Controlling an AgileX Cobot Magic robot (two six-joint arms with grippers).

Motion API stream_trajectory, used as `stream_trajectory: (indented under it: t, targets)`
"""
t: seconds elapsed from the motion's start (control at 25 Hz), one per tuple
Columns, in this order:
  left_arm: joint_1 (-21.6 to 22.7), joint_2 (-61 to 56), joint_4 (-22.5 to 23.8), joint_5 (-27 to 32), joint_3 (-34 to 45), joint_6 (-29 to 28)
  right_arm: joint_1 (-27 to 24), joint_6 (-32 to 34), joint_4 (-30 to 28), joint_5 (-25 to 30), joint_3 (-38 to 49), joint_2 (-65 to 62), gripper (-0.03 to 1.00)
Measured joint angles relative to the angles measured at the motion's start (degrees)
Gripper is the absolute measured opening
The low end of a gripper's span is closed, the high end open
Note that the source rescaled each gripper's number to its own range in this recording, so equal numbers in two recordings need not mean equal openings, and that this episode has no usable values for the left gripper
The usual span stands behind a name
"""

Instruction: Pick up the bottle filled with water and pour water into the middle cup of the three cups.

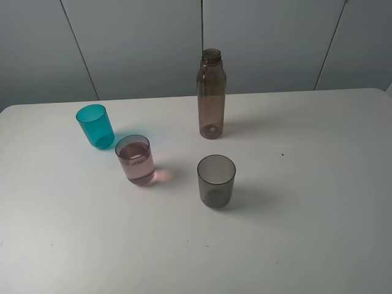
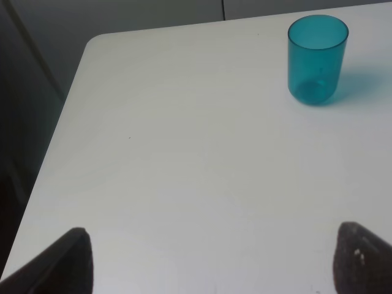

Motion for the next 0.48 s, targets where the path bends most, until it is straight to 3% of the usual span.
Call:
stream_trajectory:
  t: [0.32,0.48]
  targets:
    - [0.0,0.0,0.0,0.0,0.0,0.0,-12.8,0.1,0.0,0.0,0.0,0.0,0.99]
    - [0.0,0.0,0.0,0.0,0.0,0.0,-14.0,0.1,0.0,-0.1,0.0,0.0,0.99]
